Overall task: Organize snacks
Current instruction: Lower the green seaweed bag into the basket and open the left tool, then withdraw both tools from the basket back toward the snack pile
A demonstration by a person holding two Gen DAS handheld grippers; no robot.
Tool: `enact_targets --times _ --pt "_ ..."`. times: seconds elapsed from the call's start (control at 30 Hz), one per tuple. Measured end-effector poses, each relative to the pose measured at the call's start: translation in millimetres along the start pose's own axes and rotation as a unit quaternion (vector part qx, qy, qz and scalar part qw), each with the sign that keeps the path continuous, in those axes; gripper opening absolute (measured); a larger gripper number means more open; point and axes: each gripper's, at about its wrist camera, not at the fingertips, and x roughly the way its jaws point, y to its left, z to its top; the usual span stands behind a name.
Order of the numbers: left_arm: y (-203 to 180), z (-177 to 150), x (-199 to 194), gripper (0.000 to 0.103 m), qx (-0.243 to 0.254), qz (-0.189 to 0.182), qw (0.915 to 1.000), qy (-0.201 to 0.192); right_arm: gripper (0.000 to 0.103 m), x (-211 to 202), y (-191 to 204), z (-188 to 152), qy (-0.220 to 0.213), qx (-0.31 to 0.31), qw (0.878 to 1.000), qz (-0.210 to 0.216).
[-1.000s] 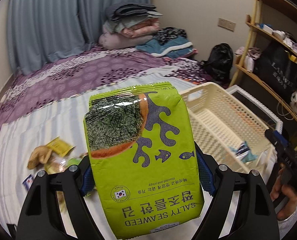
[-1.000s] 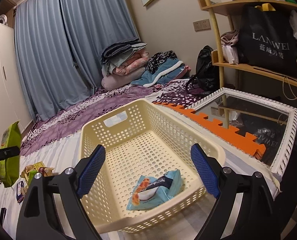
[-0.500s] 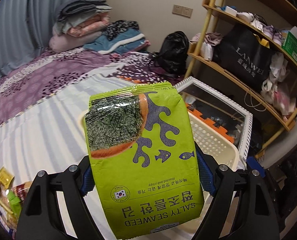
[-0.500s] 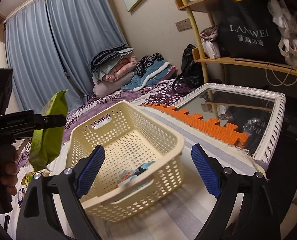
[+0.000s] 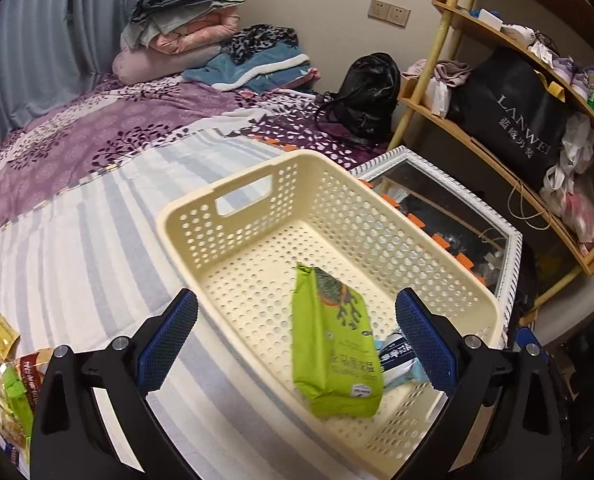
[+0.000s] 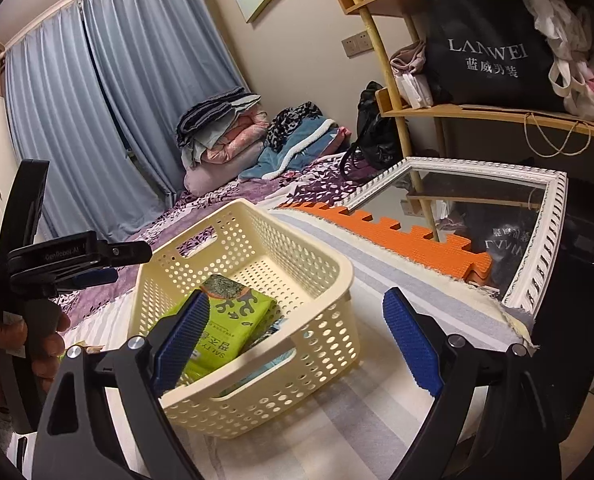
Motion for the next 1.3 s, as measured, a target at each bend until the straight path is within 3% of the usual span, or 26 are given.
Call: enact_targets --times 0.67,0.87,1.3 --pt "31 -17 -53 0.101 0.035 0.086 0.9949 -0.039 0.092 -17 47 3 -0.006 -0.039 0.999 0.030" --pt "47 -27 -70 0.101 0.025 0.101 0.9934 -0.048 0.097 -20 65 1 0.002 -0.048 0.998 0.042" --pt "103 -55 -110 0.101 -0.031 0.123 0.9899 -0.064 0.098 -24 119 -4 0.027 -0.086 0.993 0.081"
